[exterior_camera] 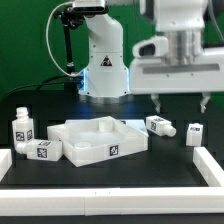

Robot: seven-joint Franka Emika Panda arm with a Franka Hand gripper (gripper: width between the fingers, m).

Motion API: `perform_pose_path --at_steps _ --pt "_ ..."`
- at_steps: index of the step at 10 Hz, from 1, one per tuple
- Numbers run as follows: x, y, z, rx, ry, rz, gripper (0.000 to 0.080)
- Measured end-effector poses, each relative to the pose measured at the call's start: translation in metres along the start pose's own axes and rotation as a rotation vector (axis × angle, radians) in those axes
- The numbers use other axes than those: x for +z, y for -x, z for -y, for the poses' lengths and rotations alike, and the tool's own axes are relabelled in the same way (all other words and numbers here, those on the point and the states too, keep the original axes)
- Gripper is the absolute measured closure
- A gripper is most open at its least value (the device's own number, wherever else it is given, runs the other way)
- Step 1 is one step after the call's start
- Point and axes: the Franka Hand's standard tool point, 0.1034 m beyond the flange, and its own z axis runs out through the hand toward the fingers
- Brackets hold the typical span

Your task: Assemble one leg

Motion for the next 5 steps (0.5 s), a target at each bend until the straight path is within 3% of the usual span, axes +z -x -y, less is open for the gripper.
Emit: perform_pose_path --at_steps 2,3,4,5 --pt "-0.015 -0.031 -0.043 -0.084 -0.007 -0.019 0.0154" --pt "-0.022 -0.054 -0.061 -0.118 -0.010 -0.037 0.0154" --pt "-0.027 -0.068 -0.059 -0.115 -0.013 -0.057 0.0151" --pt "-0.024 -0.065 -0.057 -0.120 -0.012 -0.052 0.0151"
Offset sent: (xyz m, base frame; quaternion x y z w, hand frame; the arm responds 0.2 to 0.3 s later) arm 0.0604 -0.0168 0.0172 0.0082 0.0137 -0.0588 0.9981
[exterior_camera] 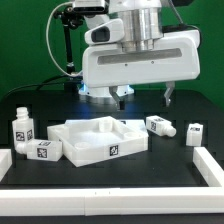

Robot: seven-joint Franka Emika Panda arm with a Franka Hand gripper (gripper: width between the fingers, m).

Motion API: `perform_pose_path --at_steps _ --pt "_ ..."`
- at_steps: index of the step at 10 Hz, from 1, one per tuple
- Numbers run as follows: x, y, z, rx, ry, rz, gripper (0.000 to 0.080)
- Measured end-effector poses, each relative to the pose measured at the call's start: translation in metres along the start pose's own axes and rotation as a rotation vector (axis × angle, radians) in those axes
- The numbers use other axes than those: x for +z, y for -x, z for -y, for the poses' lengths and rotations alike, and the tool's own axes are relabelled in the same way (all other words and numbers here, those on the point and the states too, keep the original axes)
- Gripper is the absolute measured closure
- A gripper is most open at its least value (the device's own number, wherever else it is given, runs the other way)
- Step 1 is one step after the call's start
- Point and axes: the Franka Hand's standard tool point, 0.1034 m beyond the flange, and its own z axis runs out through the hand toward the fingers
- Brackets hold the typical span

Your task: Assemble one leg

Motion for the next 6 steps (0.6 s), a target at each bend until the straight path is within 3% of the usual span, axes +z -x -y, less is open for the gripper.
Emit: perform_pose_path --at_steps 3,4,6 --pt "0.003 0.002 -0.006 -0.048 0.000 -0.003 0.0151" --pt "0.009 0.012 -0.028 -0.114 0.002 0.009 0.0151" --pt "0.009 0.021 -0.087 -0.219 0.015 0.023 0.0151"
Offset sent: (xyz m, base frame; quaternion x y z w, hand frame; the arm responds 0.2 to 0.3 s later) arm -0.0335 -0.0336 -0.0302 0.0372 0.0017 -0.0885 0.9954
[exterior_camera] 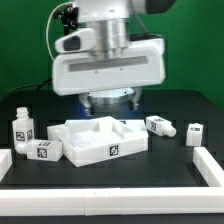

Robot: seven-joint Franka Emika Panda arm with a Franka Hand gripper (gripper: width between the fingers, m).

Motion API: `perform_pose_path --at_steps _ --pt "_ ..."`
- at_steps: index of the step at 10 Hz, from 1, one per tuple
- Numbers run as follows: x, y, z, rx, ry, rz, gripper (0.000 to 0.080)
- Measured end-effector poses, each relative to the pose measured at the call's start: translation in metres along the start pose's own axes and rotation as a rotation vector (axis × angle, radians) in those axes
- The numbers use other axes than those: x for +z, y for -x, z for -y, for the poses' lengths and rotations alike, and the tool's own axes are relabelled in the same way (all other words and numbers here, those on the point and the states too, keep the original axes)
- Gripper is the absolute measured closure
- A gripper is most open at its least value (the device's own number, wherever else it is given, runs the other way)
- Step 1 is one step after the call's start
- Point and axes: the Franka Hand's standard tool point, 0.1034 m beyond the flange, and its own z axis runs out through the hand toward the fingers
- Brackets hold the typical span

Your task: Assemble one leg

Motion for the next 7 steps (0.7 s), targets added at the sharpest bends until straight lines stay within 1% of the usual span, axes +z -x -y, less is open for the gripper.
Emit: perform_pose_path --at_steps 1,2,6,7 --pt "0.007 0.011 -0.028 -0.036 0.006 0.016 0.0151" --pt "0.008 0.014 -0.043 -0.045 0.018 0.004 0.0151" --pt "0.010 0.016 -0.043 -0.033 0.015 0.000 0.0151" --pt "0.016 0.015 -0.048 -0.062 0.019 0.009 0.0151"
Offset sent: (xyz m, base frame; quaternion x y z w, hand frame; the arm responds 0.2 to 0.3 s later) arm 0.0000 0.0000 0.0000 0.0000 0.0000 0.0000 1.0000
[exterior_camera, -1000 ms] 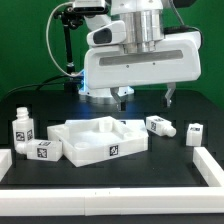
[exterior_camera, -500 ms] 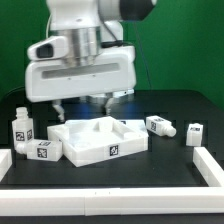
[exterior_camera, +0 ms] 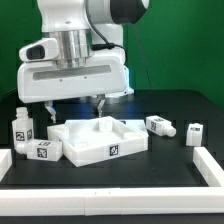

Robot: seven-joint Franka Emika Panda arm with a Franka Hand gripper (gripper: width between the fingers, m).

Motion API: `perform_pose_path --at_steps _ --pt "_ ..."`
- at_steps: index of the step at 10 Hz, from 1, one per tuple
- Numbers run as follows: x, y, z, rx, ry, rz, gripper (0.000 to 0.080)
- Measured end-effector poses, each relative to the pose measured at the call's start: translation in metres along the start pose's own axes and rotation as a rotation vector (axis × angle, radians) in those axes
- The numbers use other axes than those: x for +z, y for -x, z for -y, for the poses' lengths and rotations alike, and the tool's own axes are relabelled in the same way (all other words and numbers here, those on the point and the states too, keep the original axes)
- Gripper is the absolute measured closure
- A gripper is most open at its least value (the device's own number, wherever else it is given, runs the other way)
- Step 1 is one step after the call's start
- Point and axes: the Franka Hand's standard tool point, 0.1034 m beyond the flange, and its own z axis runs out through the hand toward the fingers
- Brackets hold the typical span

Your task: Assemble one leg

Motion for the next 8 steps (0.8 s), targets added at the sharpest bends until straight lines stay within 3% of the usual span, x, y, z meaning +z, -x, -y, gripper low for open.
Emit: perform_pose_path --at_steps 2,4,8 --pt "0.012 0.015 -0.018 -0.020 0.006 0.028 0.0151" --pt "0.023 0.021 -0.022 -0.021 0.024 0.025 0.0151" --pt "0.039 0.040 -0.026 -0.005 0.027 0.049 0.0151"
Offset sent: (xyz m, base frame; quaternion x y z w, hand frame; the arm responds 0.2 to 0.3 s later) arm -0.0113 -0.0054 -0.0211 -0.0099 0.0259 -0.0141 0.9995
